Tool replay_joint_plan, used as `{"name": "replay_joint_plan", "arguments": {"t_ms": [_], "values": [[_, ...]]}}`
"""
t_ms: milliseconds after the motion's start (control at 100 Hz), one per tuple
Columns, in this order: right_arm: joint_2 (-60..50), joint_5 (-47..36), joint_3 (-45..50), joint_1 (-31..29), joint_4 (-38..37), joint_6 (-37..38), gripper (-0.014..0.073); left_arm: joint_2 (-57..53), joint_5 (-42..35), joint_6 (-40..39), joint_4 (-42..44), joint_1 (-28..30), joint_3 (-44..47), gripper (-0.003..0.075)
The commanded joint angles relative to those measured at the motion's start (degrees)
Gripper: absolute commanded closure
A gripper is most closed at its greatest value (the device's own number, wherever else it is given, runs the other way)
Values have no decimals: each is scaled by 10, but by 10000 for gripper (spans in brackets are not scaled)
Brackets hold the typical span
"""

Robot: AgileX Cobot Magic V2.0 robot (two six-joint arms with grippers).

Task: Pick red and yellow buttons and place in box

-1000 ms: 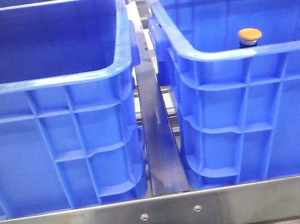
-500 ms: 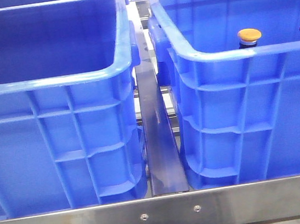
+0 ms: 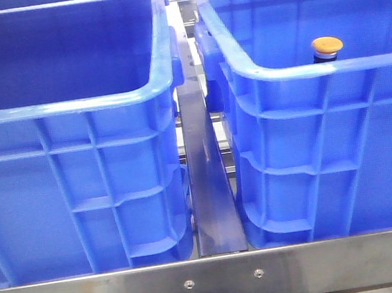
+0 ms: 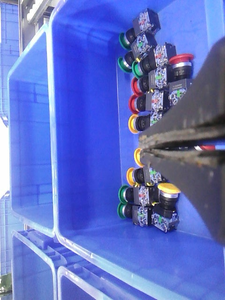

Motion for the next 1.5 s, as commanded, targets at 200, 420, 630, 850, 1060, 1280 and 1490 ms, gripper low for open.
{"name": "replay_joint_plan", "arguments": {"t_ms": [200, 420, 630, 850, 1060, 1280, 1490], "values": [[5, -15, -14, 1, 14, -2, 687, 6, -43, -3, -5, 1, -14, 741], [5, -15, -14, 1, 14, -2, 687, 6, -43, -3, -5, 1, -14, 741], [5, -15, -14, 1, 14, -2, 687, 6, -43, -3, -5, 1, -13, 741], [5, -14, -14, 1, 14, -2, 687, -5, -165, -3, -3, 0, 60, 741], [5, -13, -14, 1, 14, -2, 687, -57, -228, -3, 9, 0, 153, 741], [5, -13, -14, 1, 14, -2, 687, -90, -299, -33, 26, 1, 240, 741], [6, -13, -14, 1, 15, -2, 687, -89, -265, -74, 58, 1, 240, 741]]}}
